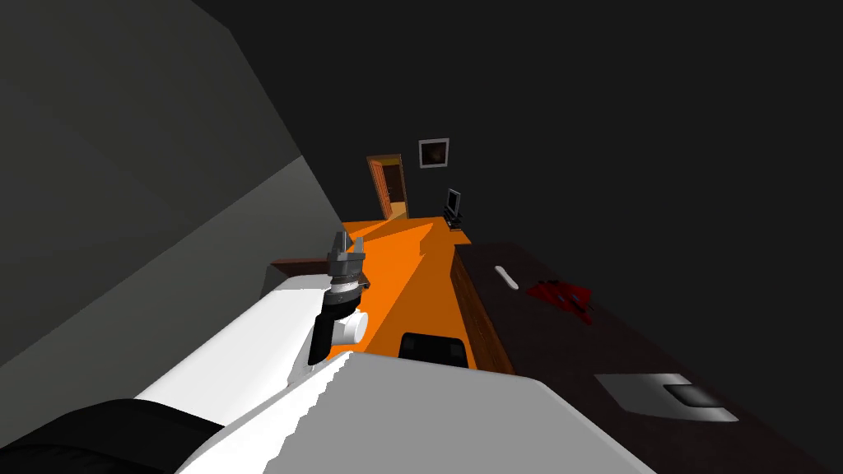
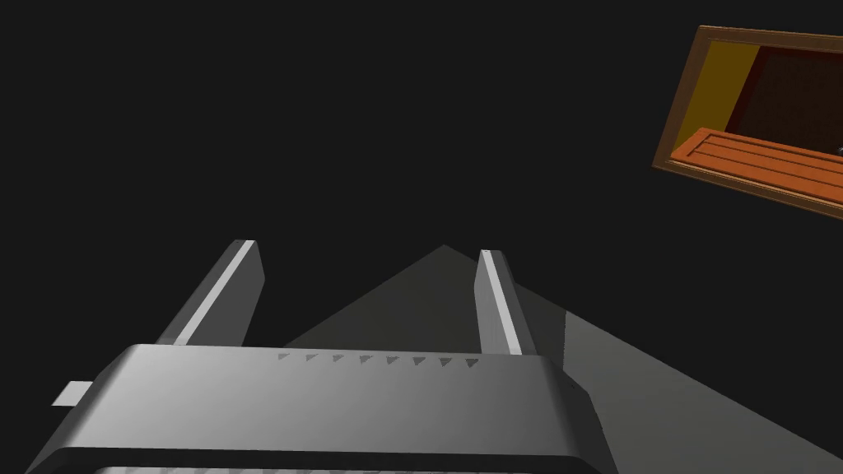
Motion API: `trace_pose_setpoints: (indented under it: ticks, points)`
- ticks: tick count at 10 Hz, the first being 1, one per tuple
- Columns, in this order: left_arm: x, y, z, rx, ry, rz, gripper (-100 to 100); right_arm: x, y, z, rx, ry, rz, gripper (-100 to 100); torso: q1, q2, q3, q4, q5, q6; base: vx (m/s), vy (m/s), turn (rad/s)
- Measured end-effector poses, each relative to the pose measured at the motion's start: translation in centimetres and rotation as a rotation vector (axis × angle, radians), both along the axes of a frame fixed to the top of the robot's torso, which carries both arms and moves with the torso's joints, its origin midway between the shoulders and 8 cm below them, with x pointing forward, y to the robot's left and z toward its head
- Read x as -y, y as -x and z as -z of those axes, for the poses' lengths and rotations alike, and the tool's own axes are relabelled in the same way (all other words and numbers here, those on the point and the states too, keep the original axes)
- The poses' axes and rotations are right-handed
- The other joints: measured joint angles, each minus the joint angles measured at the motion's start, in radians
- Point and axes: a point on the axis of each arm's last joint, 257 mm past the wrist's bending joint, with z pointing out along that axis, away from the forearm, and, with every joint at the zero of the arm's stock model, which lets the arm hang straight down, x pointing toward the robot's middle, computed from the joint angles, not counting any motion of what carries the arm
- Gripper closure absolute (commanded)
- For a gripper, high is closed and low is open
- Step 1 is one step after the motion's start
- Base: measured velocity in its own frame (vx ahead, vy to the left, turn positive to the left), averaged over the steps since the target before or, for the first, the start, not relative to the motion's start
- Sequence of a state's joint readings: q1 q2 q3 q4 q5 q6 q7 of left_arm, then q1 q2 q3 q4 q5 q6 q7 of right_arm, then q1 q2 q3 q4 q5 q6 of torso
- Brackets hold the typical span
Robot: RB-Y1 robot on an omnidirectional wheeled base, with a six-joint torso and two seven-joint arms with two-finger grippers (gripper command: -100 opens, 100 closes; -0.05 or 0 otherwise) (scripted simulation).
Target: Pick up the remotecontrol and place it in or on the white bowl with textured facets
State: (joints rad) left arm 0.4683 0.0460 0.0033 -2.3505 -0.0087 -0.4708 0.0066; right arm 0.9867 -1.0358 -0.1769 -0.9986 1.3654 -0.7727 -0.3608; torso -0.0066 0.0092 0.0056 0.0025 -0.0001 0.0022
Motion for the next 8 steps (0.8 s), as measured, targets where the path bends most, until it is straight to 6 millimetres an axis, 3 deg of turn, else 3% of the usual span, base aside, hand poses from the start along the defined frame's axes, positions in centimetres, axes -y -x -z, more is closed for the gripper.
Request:
trace_pose_setpoints:
  ticks: [5, 7, 8]
  points:
    - [0.0, 0.0, 0.0, 0.000, 0.000, 0.000, 0, -0.5, -3.8, -0.6, 0.050, -0.051, 0.024, 100, -0.011, 0.004, 0.002, 0.000, 0.000, 0.002, -0.206, -0.134, 0.087]
    - [0.0, 0.0, 0.0, 0.000, 0.000, 0.000, 0, -0.9, -4.1, -0.6, 0.049, -0.074, 0.035, 100, -0.016, 0.007, 0.003, 0.000, -0.002, 0.006, -0.128, -0.050, 0.026]
    - [0.0, 0.0, 0.0, 0.000, 0.000, 0.000, 0, -0.9, -4.0, -0.6, 0.046, -0.076, 0.036, -100, -0.014, 0.002, 0.001, -0.001, -0.002, 0.006, -0.015, -0.005, -0.004]
